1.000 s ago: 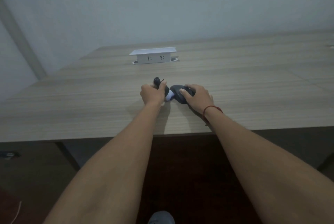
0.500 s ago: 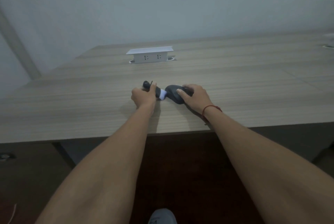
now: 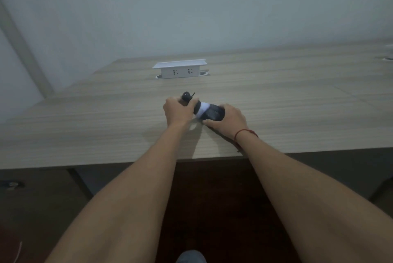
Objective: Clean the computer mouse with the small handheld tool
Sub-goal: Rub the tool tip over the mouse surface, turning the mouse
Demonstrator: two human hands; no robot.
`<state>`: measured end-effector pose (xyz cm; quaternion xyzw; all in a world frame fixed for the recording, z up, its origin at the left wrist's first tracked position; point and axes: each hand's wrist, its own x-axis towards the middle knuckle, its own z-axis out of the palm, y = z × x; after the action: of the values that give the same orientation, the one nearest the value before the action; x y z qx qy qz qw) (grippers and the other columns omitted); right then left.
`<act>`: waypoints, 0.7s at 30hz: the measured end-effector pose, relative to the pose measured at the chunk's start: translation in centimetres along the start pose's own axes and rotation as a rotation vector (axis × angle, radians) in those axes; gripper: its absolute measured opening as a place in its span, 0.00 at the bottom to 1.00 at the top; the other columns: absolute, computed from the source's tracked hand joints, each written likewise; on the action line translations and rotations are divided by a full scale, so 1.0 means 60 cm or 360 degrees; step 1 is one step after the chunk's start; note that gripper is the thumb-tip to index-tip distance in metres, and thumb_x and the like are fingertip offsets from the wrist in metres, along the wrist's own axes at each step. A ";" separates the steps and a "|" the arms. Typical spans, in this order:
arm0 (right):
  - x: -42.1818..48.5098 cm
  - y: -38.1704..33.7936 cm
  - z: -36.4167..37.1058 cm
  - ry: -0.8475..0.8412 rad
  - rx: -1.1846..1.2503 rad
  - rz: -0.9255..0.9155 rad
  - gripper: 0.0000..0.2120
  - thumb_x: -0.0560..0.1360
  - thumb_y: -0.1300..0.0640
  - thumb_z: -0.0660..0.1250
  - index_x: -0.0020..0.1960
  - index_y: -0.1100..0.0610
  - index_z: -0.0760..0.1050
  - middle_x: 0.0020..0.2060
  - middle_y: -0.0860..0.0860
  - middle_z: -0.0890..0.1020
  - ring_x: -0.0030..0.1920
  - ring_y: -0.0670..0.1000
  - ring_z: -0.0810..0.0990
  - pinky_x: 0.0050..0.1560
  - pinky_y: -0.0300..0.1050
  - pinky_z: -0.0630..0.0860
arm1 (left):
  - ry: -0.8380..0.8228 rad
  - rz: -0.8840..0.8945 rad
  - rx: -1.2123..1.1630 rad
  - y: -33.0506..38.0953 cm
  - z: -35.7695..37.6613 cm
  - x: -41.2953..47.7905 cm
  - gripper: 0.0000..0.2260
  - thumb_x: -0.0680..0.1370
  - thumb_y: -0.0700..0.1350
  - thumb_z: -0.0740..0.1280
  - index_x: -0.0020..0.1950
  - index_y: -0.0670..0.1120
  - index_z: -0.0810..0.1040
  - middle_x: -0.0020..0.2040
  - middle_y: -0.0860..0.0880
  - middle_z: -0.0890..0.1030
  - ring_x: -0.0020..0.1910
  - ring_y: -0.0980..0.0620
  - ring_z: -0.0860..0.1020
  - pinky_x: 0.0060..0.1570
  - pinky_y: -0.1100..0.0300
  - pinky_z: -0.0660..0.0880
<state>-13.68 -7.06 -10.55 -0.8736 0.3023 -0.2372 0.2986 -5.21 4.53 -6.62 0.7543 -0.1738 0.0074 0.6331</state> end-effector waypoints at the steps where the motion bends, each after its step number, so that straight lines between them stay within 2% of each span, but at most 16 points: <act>1: -0.001 -0.002 0.000 -0.0010 -0.0007 0.0007 0.28 0.62 0.37 0.75 0.55 0.51 0.75 0.47 0.48 0.79 0.48 0.51 0.79 0.51 0.51 0.80 | 0.0057 0.0045 0.0036 0.006 0.000 -0.004 0.15 0.70 0.48 0.76 0.47 0.36 0.82 0.42 0.45 0.81 0.43 0.47 0.81 0.48 0.56 0.79; 2: -0.001 0.000 0.002 -0.0010 0.0005 0.0007 0.28 0.61 0.37 0.75 0.55 0.51 0.75 0.47 0.48 0.80 0.48 0.51 0.79 0.51 0.51 0.80 | 0.0029 0.0060 -0.0004 0.006 0.000 -0.003 0.15 0.70 0.48 0.76 0.47 0.36 0.82 0.41 0.45 0.81 0.43 0.47 0.82 0.49 0.55 0.80; 4: -0.001 0.001 0.004 0.0003 0.0048 0.0009 0.27 0.60 0.38 0.75 0.53 0.51 0.76 0.47 0.49 0.81 0.47 0.51 0.80 0.51 0.52 0.80 | -0.0194 -0.0011 -0.0166 0.003 0.001 -0.007 0.16 0.69 0.46 0.78 0.49 0.37 0.81 0.45 0.43 0.82 0.47 0.45 0.84 0.50 0.51 0.82; 6: -0.001 0.002 0.005 0.0018 0.0065 0.0022 0.24 0.60 0.40 0.75 0.51 0.51 0.76 0.47 0.49 0.81 0.48 0.52 0.80 0.52 0.53 0.80 | -0.0287 -0.0067 -0.0179 -0.001 0.005 -0.018 0.20 0.68 0.45 0.79 0.53 0.34 0.80 0.50 0.41 0.83 0.46 0.45 0.84 0.46 0.51 0.83; 10: -0.005 -0.005 0.000 -0.0025 0.0041 0.0056 0.29 0.58 0.34 0.73 0.53 0.49 0.76 0.47 0.48 0.81 0.48 0.52 0.80 0.51 0.53 0.80 | 0.0024 0.0128 -0.0010 0.014 0.018 -0.021 0.17 0.68 0.48 0.78 0.49 0.36 0.83 0.42 0.45 0.84 0.41 0.49 0.82 0.46 0.56 0.82; 12: -0.005 -0.006 -0.001 -0.0058 0.0052 0.0054 0.31 0.58 0.33 0.73 0.54 0.49 0.75 0.48 0.48 0.81 0.48 0.51 0.80 0.52 0.53 0.80 | 0.0017 0.0133 -0.0038 0.022 0.020 -0.025 0.16 0.69 0.46 0.77 0.49 0.36 0.84 0.40 0.46 0.82 0.41 0.49 0.82 0.47 0.56 0.81; 14: -0.005 -0.004 -0.007 -0.0115 0.0101 0.0057 0.31 0.60 0.37 0.75 0.58 0.50 0.74 0.51 0.49 0.80 0.51 0.52 0.79 0.54 0.53 0.79 | 0.0038 0.0091 -0.0063 0.016 0.018 -0.021 0.17 0.69 0.46 0.77 0.50 0.36 0.83 0.42 0.45 0.83 0.43 0.47 0.83 0.49 0.54 0.82; 18: -0.004 0.001 -0.035 -0.0339 0.0237 0.0056 0.32 0.64 0.47 0.78 0.65 0.54 0.72 0.59 0.51 0.78 0.57 0.52 0.76 0.57 0.49 0.75 | 0.0188 0.0006 0.0181 0.001 -0.004 0.002 0.20 0.71 0.49 0.75 0.54 0.35 0.82 0.52 0.39 0.83 0.50 0.43 0.82 0.50 0.58 0.79; 20: -0.006 -0.001 -0.050 -0.0439 0.0300 0.0042 0.31 0.66 0.52 0.77 0.66 0.55 0.72 0.59 0.52 0.78 0.55 0.51 0.75 0.52 0.42 0.73 | 0.0158 -0.0066 -0.0010 -0.008 -0.016 0.012 0.20 0.70 0.48 0.76 0.54 0.35 0.81 0.51 0.39 0.83 0.48 0.44 0.83 0.51 0.54 0.81; 21: -0.008 -0.003 -0.057 -0.0478 0.0316 0.0034 0.30 0.67 0.55 0.77 0.67 0.56 0.72 0.58 0.51 0.78 0.53 0.49 0.76 0.47 0.36 0.72 | 0.0104 -0.0126 -0.0191 -0.009 -0.019 0.010 0.18 0.70 0.46 0.77 0.52 0.34 0.81 0.49 0.40 0.83 0.46 0.44 0.84 0.49 0.53 0.83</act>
<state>-15.98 -7.90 -8.13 -0.8622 0.2388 -0.1295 0.4276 -4.28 5.58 -6.77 0.7206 -0.1234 -0.0034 0.6823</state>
